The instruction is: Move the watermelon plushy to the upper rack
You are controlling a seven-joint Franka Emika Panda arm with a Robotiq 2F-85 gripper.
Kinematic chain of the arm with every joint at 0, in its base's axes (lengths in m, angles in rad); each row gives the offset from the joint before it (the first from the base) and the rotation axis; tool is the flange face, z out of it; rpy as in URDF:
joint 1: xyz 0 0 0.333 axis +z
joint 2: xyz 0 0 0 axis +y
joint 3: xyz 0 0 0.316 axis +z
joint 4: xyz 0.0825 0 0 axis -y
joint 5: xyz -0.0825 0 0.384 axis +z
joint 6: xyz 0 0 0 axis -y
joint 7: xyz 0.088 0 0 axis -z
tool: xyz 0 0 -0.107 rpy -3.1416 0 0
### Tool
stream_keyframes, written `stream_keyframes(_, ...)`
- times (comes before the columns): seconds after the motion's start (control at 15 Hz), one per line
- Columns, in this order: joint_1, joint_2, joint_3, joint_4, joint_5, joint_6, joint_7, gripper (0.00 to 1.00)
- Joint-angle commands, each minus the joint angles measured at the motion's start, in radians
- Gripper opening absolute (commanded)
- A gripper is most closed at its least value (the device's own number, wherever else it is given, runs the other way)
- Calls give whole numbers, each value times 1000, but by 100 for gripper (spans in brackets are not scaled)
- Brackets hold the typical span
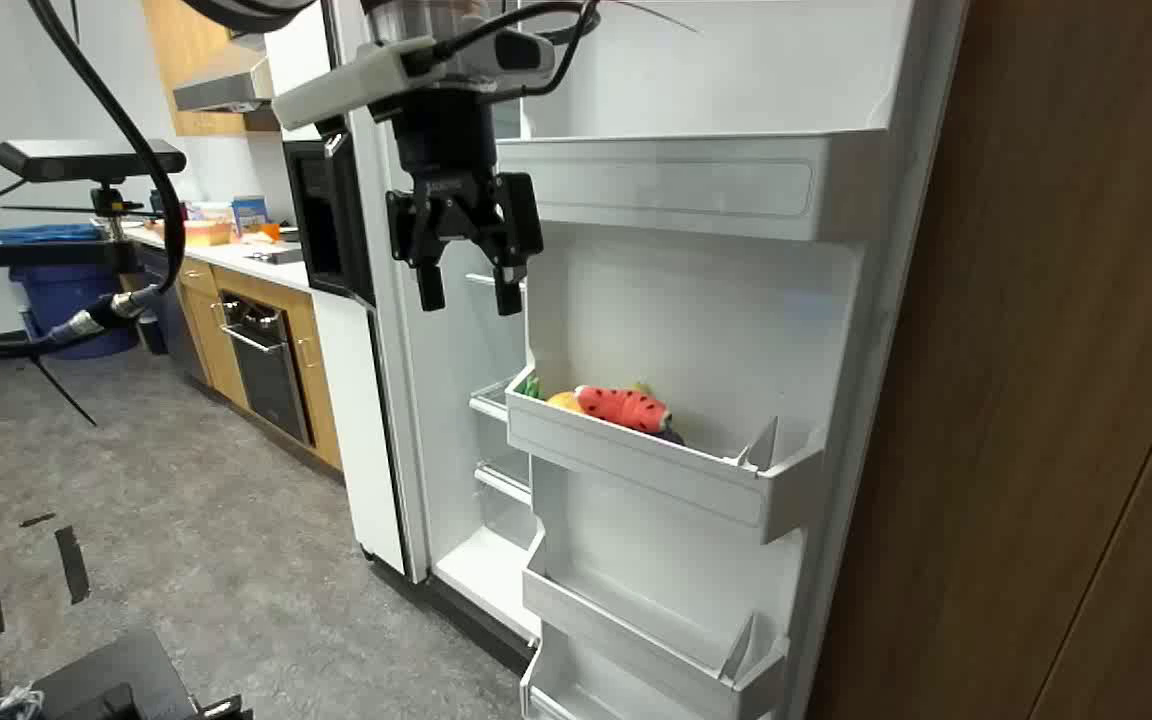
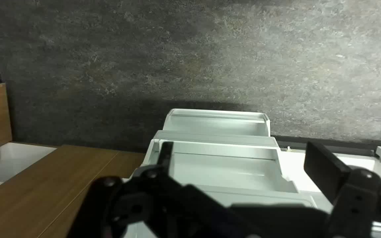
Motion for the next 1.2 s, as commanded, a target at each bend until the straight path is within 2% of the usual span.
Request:
stream_keyframes(0.0,10,1,-8,1,-3,-3,3,100)
stream_keyframes(1.07,10,1,-8,1,-3,-3,3,100)
stream_keyframes(1.13,7,-5,-7,-12,-6,24,16,100)
